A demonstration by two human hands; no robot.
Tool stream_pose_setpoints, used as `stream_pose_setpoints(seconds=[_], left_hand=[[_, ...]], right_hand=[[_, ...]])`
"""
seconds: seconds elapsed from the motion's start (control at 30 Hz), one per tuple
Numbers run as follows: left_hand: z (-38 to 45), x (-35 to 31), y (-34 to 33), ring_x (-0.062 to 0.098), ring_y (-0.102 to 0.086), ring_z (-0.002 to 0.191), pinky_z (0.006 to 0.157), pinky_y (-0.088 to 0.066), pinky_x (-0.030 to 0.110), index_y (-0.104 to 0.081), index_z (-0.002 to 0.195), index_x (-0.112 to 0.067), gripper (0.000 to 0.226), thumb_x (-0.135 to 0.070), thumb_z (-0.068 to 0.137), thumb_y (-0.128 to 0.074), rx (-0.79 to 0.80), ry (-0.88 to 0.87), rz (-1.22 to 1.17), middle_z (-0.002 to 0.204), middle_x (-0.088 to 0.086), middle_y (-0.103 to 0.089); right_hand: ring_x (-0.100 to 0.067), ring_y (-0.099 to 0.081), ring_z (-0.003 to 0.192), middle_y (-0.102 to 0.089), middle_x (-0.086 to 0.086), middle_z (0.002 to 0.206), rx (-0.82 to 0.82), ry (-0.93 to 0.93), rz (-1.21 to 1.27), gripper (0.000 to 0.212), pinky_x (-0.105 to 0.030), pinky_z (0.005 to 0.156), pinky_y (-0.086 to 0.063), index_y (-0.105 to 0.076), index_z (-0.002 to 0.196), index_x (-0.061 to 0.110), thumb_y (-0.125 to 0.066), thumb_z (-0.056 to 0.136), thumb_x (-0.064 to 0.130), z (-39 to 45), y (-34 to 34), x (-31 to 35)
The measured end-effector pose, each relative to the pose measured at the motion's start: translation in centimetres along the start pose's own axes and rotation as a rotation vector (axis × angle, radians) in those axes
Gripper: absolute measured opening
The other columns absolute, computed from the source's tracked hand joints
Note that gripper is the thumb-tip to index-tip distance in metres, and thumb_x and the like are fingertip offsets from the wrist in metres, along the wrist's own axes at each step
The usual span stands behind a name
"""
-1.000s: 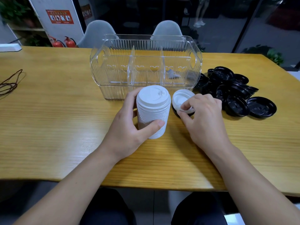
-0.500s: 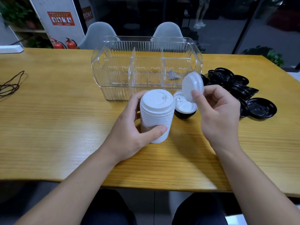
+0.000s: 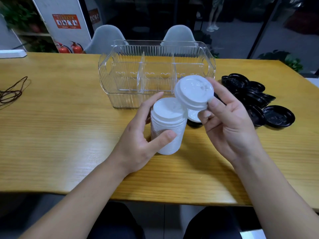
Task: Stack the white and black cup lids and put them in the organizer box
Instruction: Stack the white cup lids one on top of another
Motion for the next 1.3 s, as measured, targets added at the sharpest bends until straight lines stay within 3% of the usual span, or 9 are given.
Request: stream_pose_setpoints(seconds=[0.17,0.27,0.37,0.53,0.73,0.83,0.93,1.07,1.3], left_hand=[[0.0,-0.3,-0.2,0.022,-0.052,0.159,0.13,-0.045,0.043,-0.033,0.177,-0.024,0.081,-0.043,0.105,-0.067,0.003,-0.068,-0.01,0.168,-0.015,-0.055],[0.1,-0.2,-0.3,0.025,-0.051,0.16,0.13,-0.044,0.044,-0.029,0.178,-0.024,0.08,-0.041,0.108,-0.063,0.008,-0.09,-0.012,0.17,-0.013,-0.054],[0.1,-0.2,-0.5,0.025,-0.049,0.162,0.133,-0.041,0.043,-0.018,0.18,-0.037,0.082,-0.041,0.11,-0.061,0.02,-0.104,0.007,0.175,-0.009,-0.05],[0.2,-0.3,-0.6,0.022,-0.04,0.169,0.137,-0.035,0.058,-0.019,0.178,-0.042,0.076,-0.041,0.113,-0.059,0.029,-0.123,0.047,0.183,-0.008,-0.039],[0.0,0.0,-0.6,0.024,-0.051,0.16,0.129,-0.043,0.036,-0.026,0.177,-0.029,0.075,-0.04,0.111,-0.059,0.031,-0.109,0.027,0.172,-0.008,-0.052],[0.0,0.1,-0.6,0.025,-0.054,0.158,0.126,-0.045,0.036,-0.026,0.176,-0.024,0.076,-0.042,0.111,-0.06,0.025,-0.106,0.028,0.169,-0.009,-0.053],[0.0,0.2,-0.6,0.024,-0.054,0.158,0.127,-0.045,0.038,-0.026,0.175,-0.031,0.077,-0.044,0.109,-0.064,0.027,-0.097,0.019,0.168,-0.013,-0.053],[-0.1,0.4,-0.8,0.022,-0.059,0.153,0.126,-0.048,0.046,-0.024,0.174,-0.041,0.091,-0.045,0.103,-0.081,0.059,-0.046,0.011,0.164,-0.016,-0.057],[-0.1,0.5,-0.8,0.016,-0.061,0.151,0.124,-0.048,0.039,-0.022,0.178,-0.037,0.098,-0.042,0.101,-0.082,0.066,-0.02,-0.004,0.162,-0.019,-0.059]], right_hand=[[-0.015,-0.06,0.066,-0.067,-0.009,0.081,0.04,-0.027,-0.096,0.069,-0.024,0.072,-0.053,-0.062,0.15,-0.003,-0.082,0.085,0.011,-0.3,-0.9,-1.0],[-0.017,-0.057,0.066,-0.067,-0.006,0.076,0.019,-0.022,-0.116,0.066,-0.026,0.075,-0.053,-0.066,0.145,-0.003,-0.084,0.083,0.011,-0.3,-1.0,-1.1],[-0.015,-0.054,0.066,-0.065,-0.003,0.072,0.011,-0.016,-0.14,0.062,-0.025,0.077,-0.052,-0.073,0.137,0.002,-0.088,0.079,0.016,-0.3,-1.0,-1.3],[-0.014,-0.053,0.068,-0.062,-0.005,0.075,0.016,0.005,-0.205,0.058,-0.029,0.083,-0.051,-0.075,0.138,0.005,-0.087,0.082,0.017,-0.5,-1.2,-1.2],[-0.028,-0.051,0.089,-0.055,-0.018,0.093,0.031,0.07,-0.425,0.042,-0.04,0.089,-0.053,-0.08,0.131,0.01,-0.087,0.089,0.015,-0.9,-1.7,-1.1],[-0.03,-0.054,0.095,-0.06,-0.024,0.106,0.031,0.108,-0.558,0.037,-0.054,0.09,-0.053,-0.082,0.129,0.013,-0.087,0.092,0.017,-1.0,-1.8,-0.9],[-0.03,-0.068,0.124,-0.074,-0.009,0.132,0.063,0.168,-0.619,0.038,-0.063,0.103,-0.055,-0.078,0.132,0.008,-0.083,0.095,0.015,-1.1,-2.0,-0.6],[-0.033,-0.071,0.133,-0.076,-0.012,0.138,0.091,0.157,-0.604,0.044,-0.058,0.113,-0.056,-0.071,0.138,0.002,-0.08,0.095,0.008,-1.3,-2.3,-0.8],[-0.03,-0.067,0.142,-0.072,-0.009,0.148,0.142,0.148,-0.609,0.05,-0.061,0.121,-0.05,-0.062,0.151,0.004,-0.071,0.103,0.009,-1.5,-3.1,-1.1]])
Point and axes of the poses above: each hand's wrist, its own z-axis towards the middle knuckle, its own y-axis out of the back of the hand, x = y × z, the point moved 6 cm from there along z, towards the middle knuckle
